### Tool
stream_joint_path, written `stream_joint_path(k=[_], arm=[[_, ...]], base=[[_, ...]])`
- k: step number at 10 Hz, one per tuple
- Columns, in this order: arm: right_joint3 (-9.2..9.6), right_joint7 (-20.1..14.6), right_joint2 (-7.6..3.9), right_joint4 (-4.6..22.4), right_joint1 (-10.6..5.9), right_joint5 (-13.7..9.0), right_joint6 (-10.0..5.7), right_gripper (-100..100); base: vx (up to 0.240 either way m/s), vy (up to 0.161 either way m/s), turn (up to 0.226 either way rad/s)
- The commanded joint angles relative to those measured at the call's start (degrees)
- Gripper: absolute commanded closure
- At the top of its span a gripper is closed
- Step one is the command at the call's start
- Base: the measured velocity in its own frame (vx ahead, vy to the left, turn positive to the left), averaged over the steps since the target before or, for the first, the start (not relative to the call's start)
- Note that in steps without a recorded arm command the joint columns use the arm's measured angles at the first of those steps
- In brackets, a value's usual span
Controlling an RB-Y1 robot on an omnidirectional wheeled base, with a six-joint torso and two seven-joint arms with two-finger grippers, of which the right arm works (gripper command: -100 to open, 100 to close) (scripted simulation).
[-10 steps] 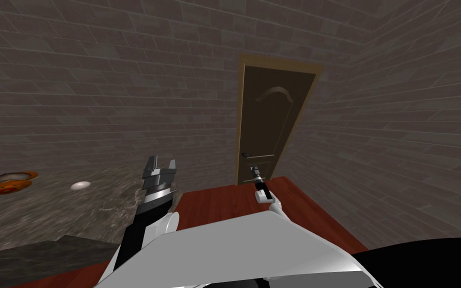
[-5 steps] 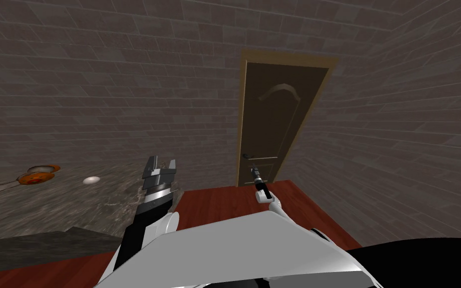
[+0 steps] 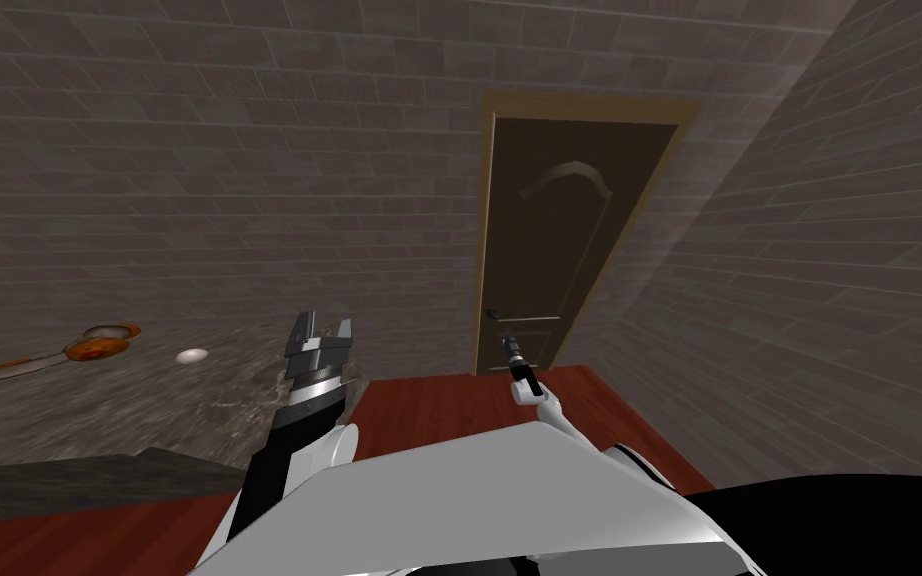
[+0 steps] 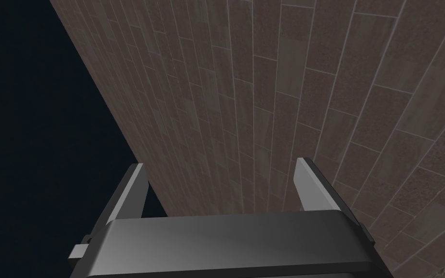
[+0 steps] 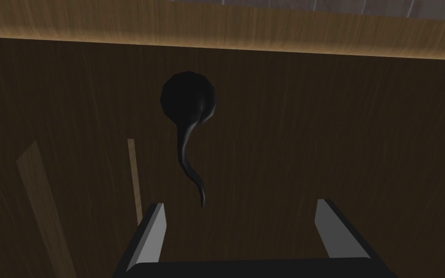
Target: Pull the door open
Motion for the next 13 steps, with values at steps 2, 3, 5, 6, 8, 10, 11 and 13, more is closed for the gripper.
stream_joint_path(k=[2, 3, 5, 6, 8, 10, 11, 13], arm=[[0.36, -0.1, -0.55, 3.7, -1.52, -0.7, -0.32, -100], [0.48, -0.2, -0.73, 5.1, -2.14, -0.9, -0.39, -100], [0.58, -0.2, -0.89, 6.4, -2.7, -1.1, -0.45, -100], [0.66, -0.2, -1.01, 7.3, -3.13, -1.3, -0.49, -100], [0.92, -0.2, -1.4, 10.3, -4.48, -1.9, -0.63, -100], [0.55, -1.3, -2.46, 10.3, -3.59, -2.0, -1.4, -100], [0.27, -2.1, -3.33, 10.7, -3.06, -2.2, -1.93, -100], [-0.24, -3.6, -4.91, 11.5, -2.11, -2.6, -2.87, -100]], base=[[0.039, -0.064, 0.1], [0.036, -0.069, 0.09], [0.022, -0.053, 0.033], [0.021, -0.043, 0.07], [0.038, -0.079, 0.096], [0.065, -0.019, 0.076], [0.175, 0.021, 0.176], [0.18, 0.034, 0.106]])
